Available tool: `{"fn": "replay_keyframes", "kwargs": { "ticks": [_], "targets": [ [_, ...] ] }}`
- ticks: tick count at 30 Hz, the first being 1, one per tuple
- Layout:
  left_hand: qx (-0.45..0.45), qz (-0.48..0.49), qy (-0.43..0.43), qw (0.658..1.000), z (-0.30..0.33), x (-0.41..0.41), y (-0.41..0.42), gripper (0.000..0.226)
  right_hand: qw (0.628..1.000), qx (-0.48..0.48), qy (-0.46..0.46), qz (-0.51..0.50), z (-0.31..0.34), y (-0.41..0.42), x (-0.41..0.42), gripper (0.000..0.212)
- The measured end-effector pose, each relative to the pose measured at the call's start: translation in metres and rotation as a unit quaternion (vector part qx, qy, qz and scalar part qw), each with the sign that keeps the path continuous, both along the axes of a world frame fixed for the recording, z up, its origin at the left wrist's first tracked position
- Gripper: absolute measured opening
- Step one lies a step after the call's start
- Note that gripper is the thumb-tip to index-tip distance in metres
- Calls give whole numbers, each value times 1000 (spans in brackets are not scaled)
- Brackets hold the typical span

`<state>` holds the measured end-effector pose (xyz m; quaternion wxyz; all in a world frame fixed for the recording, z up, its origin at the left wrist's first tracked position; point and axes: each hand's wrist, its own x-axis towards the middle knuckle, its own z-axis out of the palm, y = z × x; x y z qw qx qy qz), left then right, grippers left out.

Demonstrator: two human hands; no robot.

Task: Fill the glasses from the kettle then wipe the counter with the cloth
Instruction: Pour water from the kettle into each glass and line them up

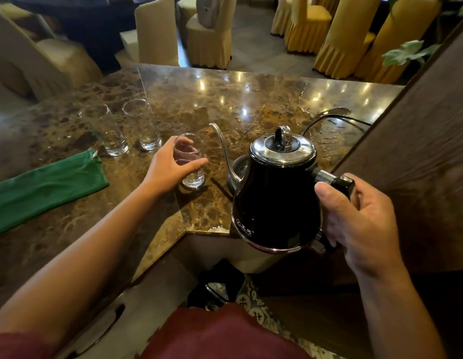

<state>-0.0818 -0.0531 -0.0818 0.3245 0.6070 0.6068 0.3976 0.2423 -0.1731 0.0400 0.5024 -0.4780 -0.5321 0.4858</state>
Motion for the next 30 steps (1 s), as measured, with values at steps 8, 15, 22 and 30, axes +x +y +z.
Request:
{"fn": "replay_keyframes", "kwargs": {
  "ticks": [8,15,22,30],
  "targets": [
    [52,50,21,997,-13,1,-40,52,999,16,-4,36,7,-2,4,21],
    [45,64,24,997,-16,3,-45,58,996,12,-39,74,11,1,4,31],
    [40,69,21,997,-16,6,-46,58,992,42,-82,84,14,5,-1,47],
    [35,69,16,997,-15,10,-46,59,985,41,-134,102,26,5,-4,32]
  ]
}}
